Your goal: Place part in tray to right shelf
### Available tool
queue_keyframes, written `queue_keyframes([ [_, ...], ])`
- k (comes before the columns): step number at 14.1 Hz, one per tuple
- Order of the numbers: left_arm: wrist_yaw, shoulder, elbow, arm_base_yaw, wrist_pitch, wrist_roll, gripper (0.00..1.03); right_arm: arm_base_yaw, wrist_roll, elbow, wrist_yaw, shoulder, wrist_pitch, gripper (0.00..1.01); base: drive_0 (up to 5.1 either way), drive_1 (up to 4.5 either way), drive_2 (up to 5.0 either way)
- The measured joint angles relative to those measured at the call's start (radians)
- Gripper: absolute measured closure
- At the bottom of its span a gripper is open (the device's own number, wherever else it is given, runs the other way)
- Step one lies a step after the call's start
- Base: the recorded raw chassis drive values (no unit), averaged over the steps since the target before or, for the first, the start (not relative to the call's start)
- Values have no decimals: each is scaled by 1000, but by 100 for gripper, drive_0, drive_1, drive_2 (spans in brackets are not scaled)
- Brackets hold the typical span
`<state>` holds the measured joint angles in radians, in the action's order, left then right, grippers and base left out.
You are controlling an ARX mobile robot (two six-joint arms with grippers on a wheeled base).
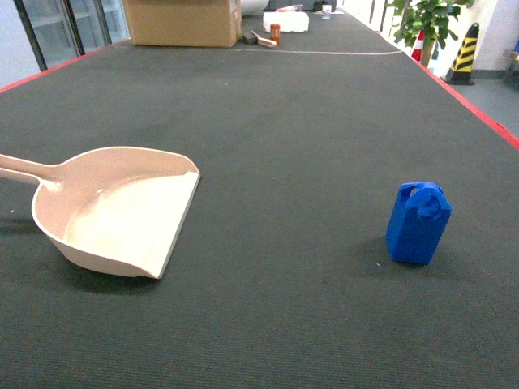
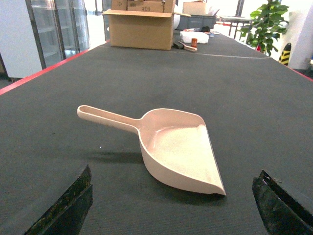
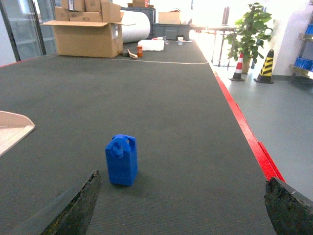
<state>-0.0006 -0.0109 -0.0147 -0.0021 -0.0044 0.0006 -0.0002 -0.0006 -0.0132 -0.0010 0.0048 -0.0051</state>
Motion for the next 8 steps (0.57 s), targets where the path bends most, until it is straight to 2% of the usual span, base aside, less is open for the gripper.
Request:
queue_keyframes([
  [8, 0, 0, 0, 0, 0, 0, 5, 0, 0, 0, 0, 0, 0, 3, 0, 0, 0],
])
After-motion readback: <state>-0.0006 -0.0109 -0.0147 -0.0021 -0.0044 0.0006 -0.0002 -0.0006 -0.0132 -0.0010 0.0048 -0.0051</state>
